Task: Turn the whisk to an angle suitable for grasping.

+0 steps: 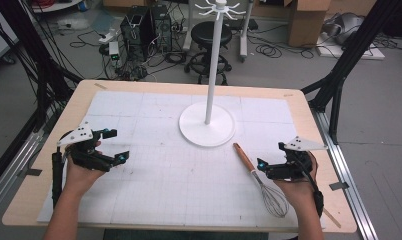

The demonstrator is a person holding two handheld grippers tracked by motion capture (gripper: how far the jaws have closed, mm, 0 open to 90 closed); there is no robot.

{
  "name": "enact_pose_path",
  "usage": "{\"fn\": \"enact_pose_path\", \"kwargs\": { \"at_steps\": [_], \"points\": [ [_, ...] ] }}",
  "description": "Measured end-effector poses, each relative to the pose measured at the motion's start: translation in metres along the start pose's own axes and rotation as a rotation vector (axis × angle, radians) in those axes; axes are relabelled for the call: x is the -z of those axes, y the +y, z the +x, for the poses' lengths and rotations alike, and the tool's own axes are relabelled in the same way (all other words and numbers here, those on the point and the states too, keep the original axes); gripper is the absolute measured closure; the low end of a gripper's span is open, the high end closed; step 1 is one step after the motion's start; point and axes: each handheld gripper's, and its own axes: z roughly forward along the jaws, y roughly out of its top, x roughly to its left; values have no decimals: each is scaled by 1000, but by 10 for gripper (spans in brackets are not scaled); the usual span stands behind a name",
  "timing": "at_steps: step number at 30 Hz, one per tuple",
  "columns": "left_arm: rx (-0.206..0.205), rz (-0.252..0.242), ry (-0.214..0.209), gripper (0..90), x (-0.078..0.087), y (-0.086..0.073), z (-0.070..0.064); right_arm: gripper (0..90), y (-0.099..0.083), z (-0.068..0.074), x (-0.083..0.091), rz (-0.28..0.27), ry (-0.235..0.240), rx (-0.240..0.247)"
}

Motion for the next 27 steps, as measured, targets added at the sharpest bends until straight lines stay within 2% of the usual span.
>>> {"fn": "enact_pose_path", "kwargs": {
  "at_steps": [5,8,15,18,24,27],
  "points": [
    [5,-1,5,17,0,0,0,2,-2,0,-2,15,-1,2],
    [13,-28,-13,17,0,0,0,2,-3,3,-3,19,3,6],
    [13,-41,-20,17,-2,0,1,2,1,8,-5,21,3,8],
    [28,-62,-17,17,-3,0,4,2,0,10,-6,32,4,5],
    [16,-33,-11,17,-5,-1,4,2,-2,6,-8,38,3,-10],
    [-5,-16,-9,17,-2,0,0,3,-1,6,-10,41,6,-7]
  ]
}}
